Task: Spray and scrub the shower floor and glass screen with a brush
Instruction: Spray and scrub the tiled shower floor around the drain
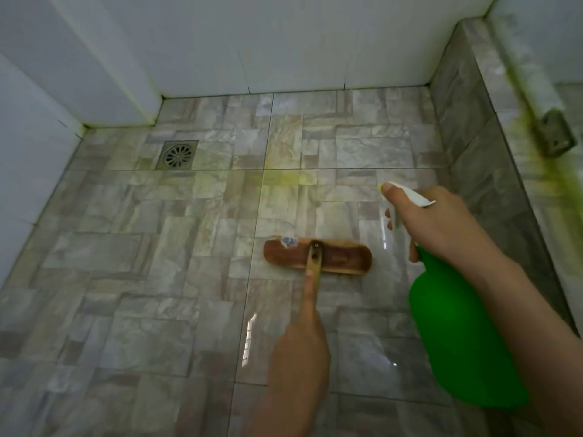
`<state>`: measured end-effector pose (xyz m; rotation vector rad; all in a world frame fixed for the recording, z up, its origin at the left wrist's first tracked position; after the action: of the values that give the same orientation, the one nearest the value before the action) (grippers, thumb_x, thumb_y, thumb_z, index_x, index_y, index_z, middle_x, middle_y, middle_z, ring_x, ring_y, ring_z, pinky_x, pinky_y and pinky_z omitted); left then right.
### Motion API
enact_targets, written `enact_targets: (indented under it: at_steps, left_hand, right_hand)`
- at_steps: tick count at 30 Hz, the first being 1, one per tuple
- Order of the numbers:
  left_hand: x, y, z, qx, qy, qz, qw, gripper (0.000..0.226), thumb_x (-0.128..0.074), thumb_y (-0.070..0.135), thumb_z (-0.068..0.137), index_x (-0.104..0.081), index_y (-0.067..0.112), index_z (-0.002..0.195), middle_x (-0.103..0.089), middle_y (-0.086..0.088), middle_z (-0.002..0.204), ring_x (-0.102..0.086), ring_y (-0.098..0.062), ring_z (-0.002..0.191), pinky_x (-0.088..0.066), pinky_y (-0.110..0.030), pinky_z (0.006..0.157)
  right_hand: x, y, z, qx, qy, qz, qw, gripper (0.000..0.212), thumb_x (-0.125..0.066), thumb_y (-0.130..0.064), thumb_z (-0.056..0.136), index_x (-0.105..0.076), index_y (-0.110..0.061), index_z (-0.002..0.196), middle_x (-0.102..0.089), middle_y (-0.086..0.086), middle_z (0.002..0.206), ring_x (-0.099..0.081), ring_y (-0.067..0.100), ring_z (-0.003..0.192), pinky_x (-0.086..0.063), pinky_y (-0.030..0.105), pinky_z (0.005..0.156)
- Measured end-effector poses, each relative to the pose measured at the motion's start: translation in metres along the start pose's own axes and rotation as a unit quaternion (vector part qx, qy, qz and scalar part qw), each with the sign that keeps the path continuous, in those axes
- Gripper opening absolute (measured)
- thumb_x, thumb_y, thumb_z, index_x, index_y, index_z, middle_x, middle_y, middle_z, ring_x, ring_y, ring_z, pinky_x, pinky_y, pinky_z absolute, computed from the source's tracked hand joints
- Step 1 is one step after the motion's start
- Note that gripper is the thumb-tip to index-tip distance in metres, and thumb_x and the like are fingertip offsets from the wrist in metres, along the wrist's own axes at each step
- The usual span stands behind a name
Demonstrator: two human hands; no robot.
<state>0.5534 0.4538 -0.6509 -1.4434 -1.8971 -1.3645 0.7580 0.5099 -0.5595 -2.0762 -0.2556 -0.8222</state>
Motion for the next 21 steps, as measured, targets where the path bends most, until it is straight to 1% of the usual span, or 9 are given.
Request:
enact_targets:
  at_steps: [2,5,8,10,13,16,18,20,21]
  left_hand:
    - [0.006,0.002,0.021,-0.003,0.015,0.022,1.0,0.076,-0.03,0.018,0.099,0.025,0.053,0.137,-0.052,0.001,0.058,-0.047,-0.012,0.046,-0.041,-0.027,0.044]
    - [0.035,0.008,0.107,-0.024,0.076,0.033,0.996,0.078,-0.033,0.01,0.097,0.017,0.047,0.144,-0.051,-0.003,0.06,-0.043,-0.012,0.045,-0.03,-0.025,0.041]
    - [0.073,0.014,0.182,0.033,0.076,0.06,0.995,0.084,-0.039,0.003,0.093,0.018,0.035,0.147,-0.053,-0.007,0.067,-0.045,-0.014,0.05,-0.028,-0.028,0.043]
    - [0.076,0.013,0.182,0.05,0.081,0.028,0.995,0.086,-0.04,0.001,0.092,0.016,0.034,0.148,-0.05,-0.005,0.064,-0.046,-0.014,0.051,-0.029,-0.027,0.043]
    - [0.051,-0.004,0.123,0.053,0.117,-0.026,0.991,0.083,-0.037,0.006,0.095,0.018,0.044,0.145,-0.049,-0.001,0.057,-0.047,-0.012,0.047,-0.032,-0.025,0.043]
    - [0.036,-0.01,0.092,0.05,0.106,-0.014,0.993,0.081,-0.036,0.01,0.097,0.02,0.045,0.144,-0.048,0.0,0.054,-0.043,-0.01,0.043,-0.027,-0.022,0.039]
    - [0.053,-0.012,0.126,0.038,0.11,-0.003,0.993,0.077,-0.034,0.009,0.097,0.015,0.042,0.146,-0.053,-0.004,0.062,-0.048,-0.014,0.049,-0.033,-0.026,0.045]
    - [0.083,-0.016,0.178,0.042,0.114,0.007,0.993,0.076,-0.034,0.009,0.096,0.011,0.04,0.148,-0.061,-0.012,0.088,-0.057,-0.02,0.068,-0.041,-0.031,0.058]
    - [0.101,-0.017,0.199,0.061,0.111,0.009,0.992,0.074,-0.034,0.009,0.096,0.01,0.039,0.149,-0.06,-0.015,0.102,-0.059,-0.025,0.08,-0.042,-0.033,0.065]
  right_hand:
    - [-0.002,0.006,0.003,-0.003,0.0,0.001,1.0,0.07,-0.046,-0.056,0.098,-0.066,0.011,0.093,-0.057,0.017,0.049,-0.058,0.016,0.031,-0.05,0.033,0.058]
    - [0.001,0.014,0.006,-0.012,0.005,0.006,1.0,0.068,-0.046,-0.056,0.097,-0.069,0.008,0.089,-0.056,0.008,0.039,-0.06,0.018,0.034,-0.05,0.031,0.059]
    - [0.003,0.016,0.008,-0.017,0.003,0.007,1.0,0.065,-0.047,-0.057,0.097,-0.072,0.003,0.087,-0.058,0.003,0.039,-0.06,0.018,0.034,-0.049,0.03,0.056]
    - [0.002,0.016,0.009,-0.013,0.001,0.005,1.0,0.065,-0.046,-0.057,0.097,-0.072,0.002,0.087,-0.058,0.0,0.038,-0.06,0.019,0.035,-0.049,0.03,0.056]
    - [-0.006,0.01,0.011,0.004,-0.006,-0.002,1.0,0.066,-0.045,-0.055,0.098,-0.07,0.005,0.086,-0.058,-0.001,0.038,-0.06,0.018,0.033,-0.048,0.029,0.056]
    - [-0.012,0.008,0.015,0.005,-0.005,0.006,1.0,0.063,-0.045,-0.056,0.098,-0.071,0.0,0.085,-0.06,-0.007,0.04,-0.06,0.019,0.034,-0.045,0.028,0.054]
    - [-0.013,0.004,0.016,0.007,-0.004,0.015,1.0,0.061,-0.044,-0.056,0.098,-0.072,-0.004,0.083,-0.06,-0.01,0.04,-0.061,0.02,0.036,-0.043,0.028,0.055]
    - [-0.015,0.001,0.015,0.016,-0.009,0.015,1.0,0.06,-0.043,-0.056,0.098,-0.073,-0.007,0.082,-0.06,-0.01,0.039,-0.063,0.02,0.039,-0.042,0.028,0.057]
    - [-0.015,0.001,0.015,0.017,-0.01,0.014,1.0,0.06,-0.043,-0.056,0.098,-0.073,-0.008,0.081,-0.059,-0.01,0.038,-0.063,0.02,0.04,-0.042,0.028,0.057]
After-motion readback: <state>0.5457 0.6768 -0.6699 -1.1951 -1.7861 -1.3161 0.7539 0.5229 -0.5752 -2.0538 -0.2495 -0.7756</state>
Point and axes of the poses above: each hand's wrist, its own z-axis towards the middle knuckle, its own x-axis out of the back of the hand, y = z × x, the point moved 3 cm from there along z, towards the middle knuckle
